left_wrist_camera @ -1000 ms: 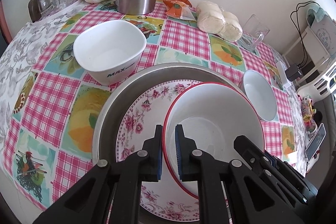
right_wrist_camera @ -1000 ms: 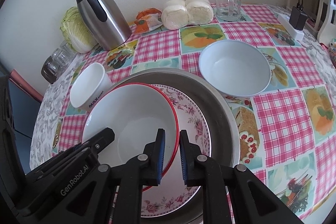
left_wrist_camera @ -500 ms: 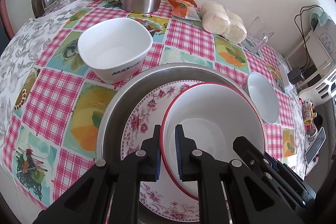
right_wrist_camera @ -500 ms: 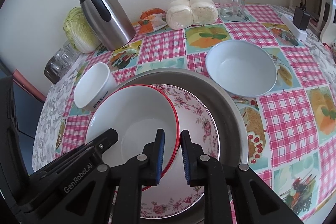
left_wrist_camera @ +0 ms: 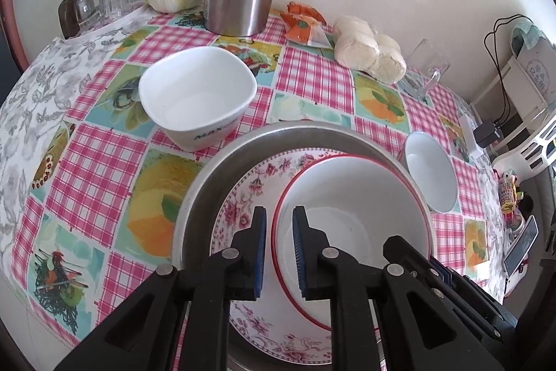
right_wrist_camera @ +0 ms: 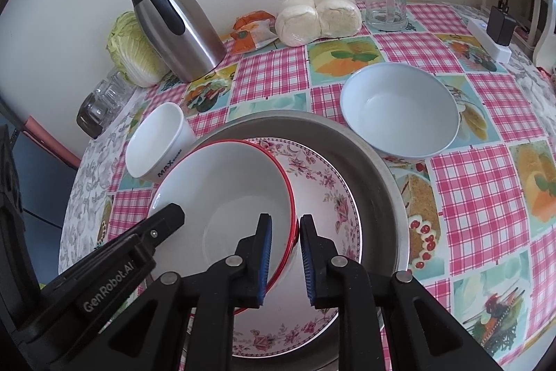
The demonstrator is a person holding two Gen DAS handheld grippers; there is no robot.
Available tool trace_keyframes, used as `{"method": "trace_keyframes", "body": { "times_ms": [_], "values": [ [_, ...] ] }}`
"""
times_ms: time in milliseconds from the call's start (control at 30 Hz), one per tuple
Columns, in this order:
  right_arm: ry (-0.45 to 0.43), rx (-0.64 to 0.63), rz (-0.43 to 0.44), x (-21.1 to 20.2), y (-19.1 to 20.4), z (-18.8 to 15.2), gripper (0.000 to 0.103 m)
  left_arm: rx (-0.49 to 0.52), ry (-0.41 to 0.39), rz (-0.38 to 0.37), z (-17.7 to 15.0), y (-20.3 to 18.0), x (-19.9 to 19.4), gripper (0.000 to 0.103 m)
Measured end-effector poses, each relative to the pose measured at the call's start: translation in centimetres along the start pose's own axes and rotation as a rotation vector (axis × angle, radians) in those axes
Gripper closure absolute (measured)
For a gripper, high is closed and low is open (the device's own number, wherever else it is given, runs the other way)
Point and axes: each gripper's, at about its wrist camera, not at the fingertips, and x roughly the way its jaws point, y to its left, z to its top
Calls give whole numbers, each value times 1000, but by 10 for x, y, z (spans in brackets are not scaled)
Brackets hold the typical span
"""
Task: Organize plates and bowls
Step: 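Open both grippers and release the red-rimmed bowl, then move both grippers to the rim of the white square bowl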
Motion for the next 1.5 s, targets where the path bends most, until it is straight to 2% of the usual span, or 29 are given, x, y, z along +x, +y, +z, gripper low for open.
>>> {"method": "trace_keyframes", "body": {
  "times_ms": [167,233,300,333,400,467,567,633,667,733,900,1000,1100,1200,1500],
  "values": [
    [-23,9,2,-12,-2,2,84,-2,-39,-1,2,2,-14,76],
    [-34,10,4,-18,-2,4,84,-5,-54,-6,2,4,-18,70],
    [-42,6,3,-23,-2,4,82,-8,-63,-6,2,5,-22,55],
    [-47,5,5,-26,-2,4,78,-12,-67,-3,2,5,-24,53],
    [-56,4,2,-30,-2,5,72,-18,-73,1,3,7,-27,40],
    [-64,-3,-11,-32,-2,5,69,-23,-79,15,3,9,-29,33],
    [-74,-14,-60,-32,-2,5,57,-31,-74,47,4,13,-29,31],
    [-70,-14,-68,-31,-3,5,51,-36,-65,71,4,16,-27,24],
    [-68,-12,-71,-30,-4,5,49,-38,-62,80,3,17,-26,17],
    [-67,-12,-84,-29,-5,5,40,-46,-68,91,3,21,-26,15],
    [-68,-22,-101,-29,-5,4,33,-61,-106,130,4,28,-31,10],
    [-71,-11,-104,-28,-6,4,16,-76,-122,167,4,33,-31,10],
    [-72,2,-99,-28,-8,5,13,-103,-121,189,5,40,-30,10],
    [-73,1,-103,-27,-8,4,3,-121,-112,204,5,46,-29,9],
    [-77,6,-94,-26,-7,3,0,-150,-115,251,8,59,-28,9]
  ]
}}
